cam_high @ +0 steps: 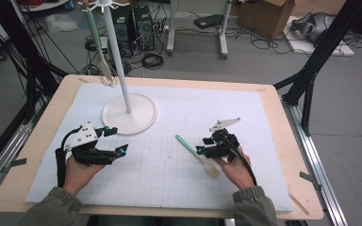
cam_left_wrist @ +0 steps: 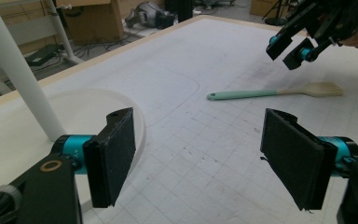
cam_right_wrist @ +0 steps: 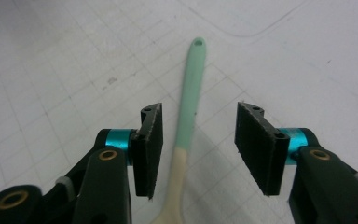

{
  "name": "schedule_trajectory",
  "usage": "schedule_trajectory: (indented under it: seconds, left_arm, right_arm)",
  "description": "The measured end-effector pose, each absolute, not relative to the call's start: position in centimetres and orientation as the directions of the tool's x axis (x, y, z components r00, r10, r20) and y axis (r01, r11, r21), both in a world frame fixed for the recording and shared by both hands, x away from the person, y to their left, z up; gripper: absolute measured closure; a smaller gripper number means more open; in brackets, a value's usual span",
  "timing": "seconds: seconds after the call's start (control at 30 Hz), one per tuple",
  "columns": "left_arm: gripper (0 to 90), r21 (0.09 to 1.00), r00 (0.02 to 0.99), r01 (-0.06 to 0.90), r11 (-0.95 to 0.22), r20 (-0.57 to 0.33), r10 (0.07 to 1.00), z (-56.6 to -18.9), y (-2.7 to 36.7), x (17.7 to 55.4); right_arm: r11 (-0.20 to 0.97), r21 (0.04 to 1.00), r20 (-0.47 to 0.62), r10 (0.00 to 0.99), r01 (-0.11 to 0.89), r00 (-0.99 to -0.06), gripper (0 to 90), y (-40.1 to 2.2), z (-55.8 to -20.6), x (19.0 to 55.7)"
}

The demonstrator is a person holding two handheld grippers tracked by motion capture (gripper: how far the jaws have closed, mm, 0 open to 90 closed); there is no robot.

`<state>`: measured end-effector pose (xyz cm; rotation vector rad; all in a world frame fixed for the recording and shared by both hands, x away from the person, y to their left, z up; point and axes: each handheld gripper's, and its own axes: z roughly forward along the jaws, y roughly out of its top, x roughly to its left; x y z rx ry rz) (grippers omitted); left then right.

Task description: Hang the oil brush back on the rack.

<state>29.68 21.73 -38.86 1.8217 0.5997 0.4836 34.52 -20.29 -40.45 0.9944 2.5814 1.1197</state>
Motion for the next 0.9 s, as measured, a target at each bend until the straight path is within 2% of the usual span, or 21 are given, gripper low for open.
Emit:
schedule_trajectory:
  seconds: [0.5,0.63,0.9]
  left_arm:
    - [26.7,0.948,0.791,0.159,-0.274,0.044,0.61,-38.7,21.3,29.6]
    - [26.7,0.948,0.794,0.156,-0.277,0.047,0.606,-38.7,21.2,29.7]
    - [26.7,0.947,0.795,0.157,-0.279,0.046,0.604,-38.8,21.2,29.7]
  right_arm:
    - [0.574,0.585,0.103,0.647,0.572,-0.755,68.9,-18.4,-42.3,34.7]
    - [0.591,0.58,0.088,0.639,0.561,-0.764,73.0,-18.1,-42.7,34.7]
    - [0.614,0.555,0.044,0.652,0.561,-0.757,76.8,-17.3,-42.7,34.2]
